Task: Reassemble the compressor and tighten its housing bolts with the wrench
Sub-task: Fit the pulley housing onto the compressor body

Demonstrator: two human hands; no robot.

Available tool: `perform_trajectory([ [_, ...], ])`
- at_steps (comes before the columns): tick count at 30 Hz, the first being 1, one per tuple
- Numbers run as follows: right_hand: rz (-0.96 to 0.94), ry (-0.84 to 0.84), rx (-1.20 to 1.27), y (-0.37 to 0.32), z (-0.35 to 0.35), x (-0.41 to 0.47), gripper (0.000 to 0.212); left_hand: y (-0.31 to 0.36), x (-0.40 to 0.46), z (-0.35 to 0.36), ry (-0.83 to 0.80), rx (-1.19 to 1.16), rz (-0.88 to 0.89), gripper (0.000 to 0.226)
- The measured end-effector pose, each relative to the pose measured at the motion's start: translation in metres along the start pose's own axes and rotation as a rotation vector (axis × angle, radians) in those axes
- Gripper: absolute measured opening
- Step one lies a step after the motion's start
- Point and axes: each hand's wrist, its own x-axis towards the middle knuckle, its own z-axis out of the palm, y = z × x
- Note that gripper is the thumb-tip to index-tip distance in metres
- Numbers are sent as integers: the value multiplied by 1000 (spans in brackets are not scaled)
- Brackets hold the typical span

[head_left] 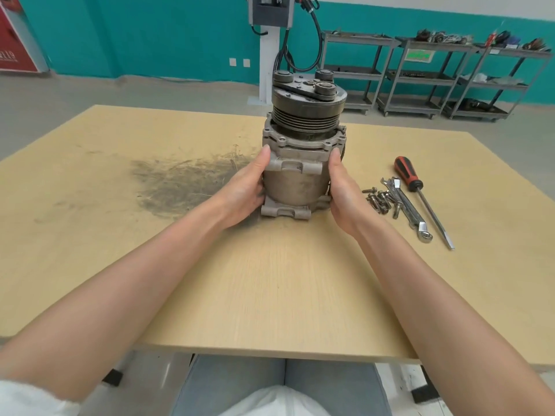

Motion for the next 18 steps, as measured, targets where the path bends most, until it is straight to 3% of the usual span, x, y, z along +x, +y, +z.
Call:
perform_trajectory([
  [3, 1, -14, 10, 2, 2, 4, 96, -2, 4, 2, 32, -36, 13, 39],
  [6, -2, -56, 24, 3, -1, 8, 110, -3, 10, 4, 72, -44, 17, 40],
  [10, -16, -66, 27, 6, -2, 19, 110, -3, 21, 5, 101, -66, 27, 43],
  [11, -15, -64, 21, 5, -2, 21, 109, -4, 22, 6, 98, -61, 27, 48],
  [14, -21, -76, 21, 6, -7, 26, 105, -6, 22, 9, 106, -55, 39, 92],
  [18, -68, -55, -20, 14, -11, 22, 85, -12, 26, 12, 151, -64, 68, 106],
])
